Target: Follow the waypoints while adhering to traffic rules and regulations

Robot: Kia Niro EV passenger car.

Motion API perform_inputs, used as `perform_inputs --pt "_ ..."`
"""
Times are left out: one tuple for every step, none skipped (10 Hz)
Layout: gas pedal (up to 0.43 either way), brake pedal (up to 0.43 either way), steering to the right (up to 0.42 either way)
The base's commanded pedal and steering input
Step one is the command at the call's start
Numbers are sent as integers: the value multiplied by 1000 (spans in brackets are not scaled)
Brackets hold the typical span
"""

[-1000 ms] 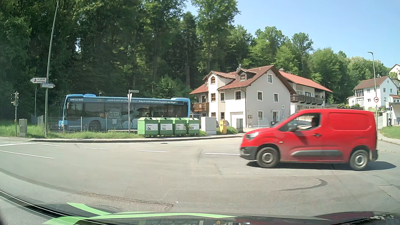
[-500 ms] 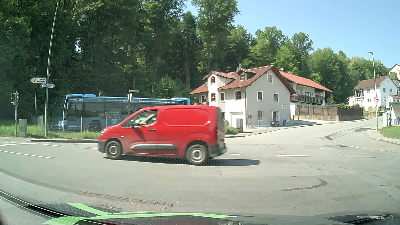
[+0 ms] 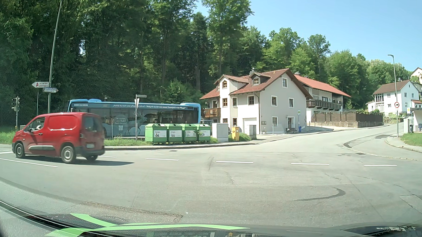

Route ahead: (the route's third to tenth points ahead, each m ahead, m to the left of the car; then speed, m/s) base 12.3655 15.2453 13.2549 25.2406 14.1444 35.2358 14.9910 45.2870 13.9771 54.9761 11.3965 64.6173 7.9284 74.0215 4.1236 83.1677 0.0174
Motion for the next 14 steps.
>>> perform_inputs --pt "0 37 -188" --pt "0 24 -193" --pt "0 18 -200" --pt "0 12 -205" --pt "0 12 -210" --pt "0 12 -210" --pt "0 12 -211" --pt "0 12 -213" --pt "0 12 -216" --pt "0 12 -217" --pt "0 0 -217" --pt "0 0 -217" --pt "0 0 -217" --pt "0 6 -218"
